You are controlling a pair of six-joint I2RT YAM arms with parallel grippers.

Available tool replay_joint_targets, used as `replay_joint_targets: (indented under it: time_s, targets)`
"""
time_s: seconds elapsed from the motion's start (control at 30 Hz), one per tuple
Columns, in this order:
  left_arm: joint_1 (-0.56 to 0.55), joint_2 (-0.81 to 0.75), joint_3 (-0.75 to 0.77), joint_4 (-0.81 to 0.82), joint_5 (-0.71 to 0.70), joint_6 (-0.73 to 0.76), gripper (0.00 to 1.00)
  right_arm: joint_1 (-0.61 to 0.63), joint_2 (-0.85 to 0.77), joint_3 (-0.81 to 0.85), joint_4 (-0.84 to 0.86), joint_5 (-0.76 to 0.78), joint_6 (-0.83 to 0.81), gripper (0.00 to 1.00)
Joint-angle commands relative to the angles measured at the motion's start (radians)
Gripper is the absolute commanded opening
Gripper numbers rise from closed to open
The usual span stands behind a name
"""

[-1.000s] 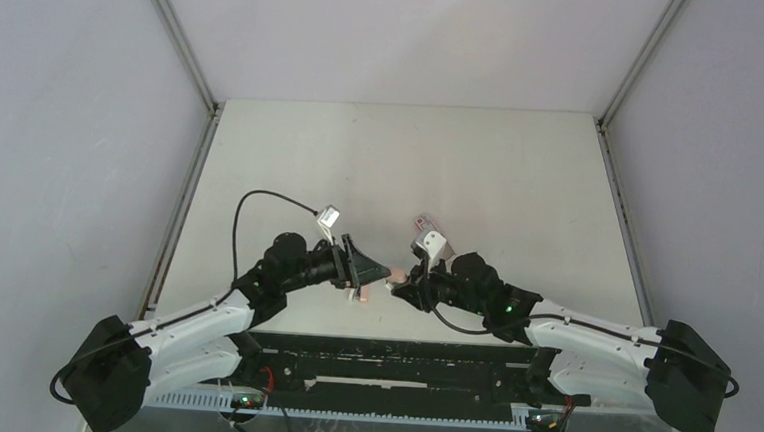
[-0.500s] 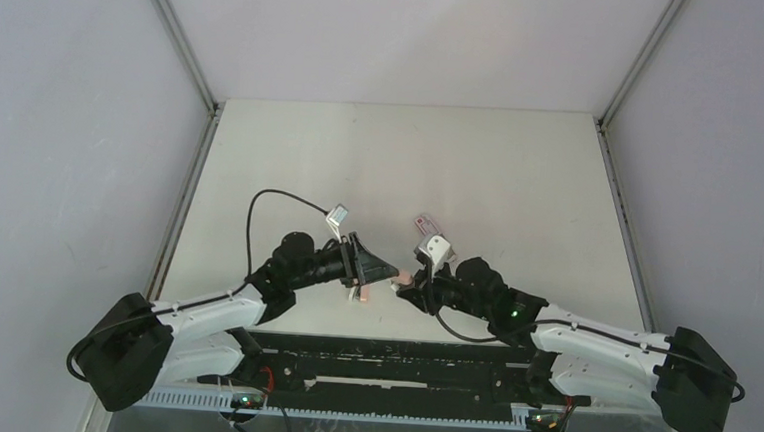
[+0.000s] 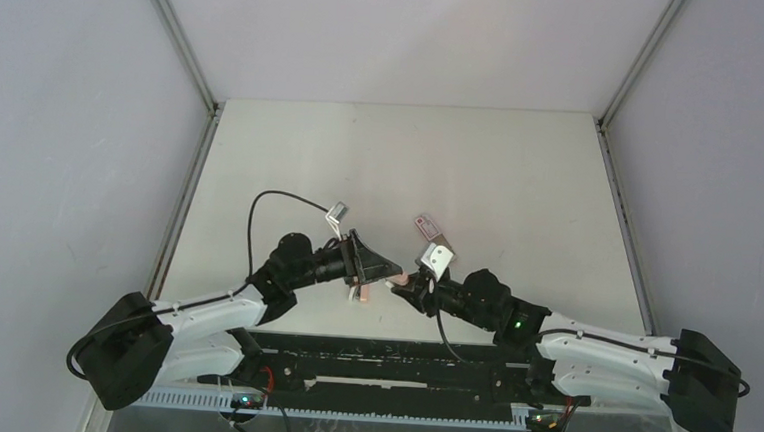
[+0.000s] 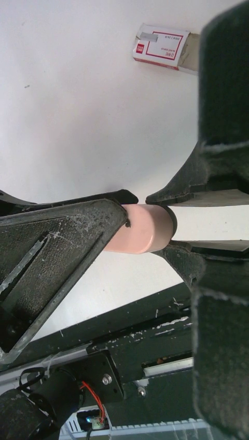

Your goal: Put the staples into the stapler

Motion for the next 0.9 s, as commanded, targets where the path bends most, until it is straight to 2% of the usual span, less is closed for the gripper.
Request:
replay_joint_targets:
  time_s: [0.0,0.17,0.37,0.53,0.67,0.87]
  targets:
    - [-0.024,-0.017,0.01,0.025,0.05,-0.022,0.55,0.008,0.025,0.021,0.138,0.071,-0.02,0.0]
    - [-0.024,-0.034,0.003,0.024,0.044,-0.033,0.4,0.008,0.063,0.035,0.135,0.093,0.024,0.01]
    - [-0.024,-0.06,-0.006,0.021,0.018,-0.043,0.18,0.006,0.064,0.036,0.096,0.027,0.049,0.32]
    - [-0.024,-0.072,-0.01,0.021,0.004,-0.049,0.06,-0.023,0.055,0.036,0.042,-0.076,0.087,0.48]
    - [-0.023,-0.085,-0.019,0.017,-0.007,-0.04,0.0,-0.06,0.034,0.036,0.021,-0.172,0.14,0.56]
    - [-0.019,-0.086,-0.017,0.008,0.008,-0.004,0.0,-0.129,-0.029,0.043,-0.027,-0.307,0.18,0.61]
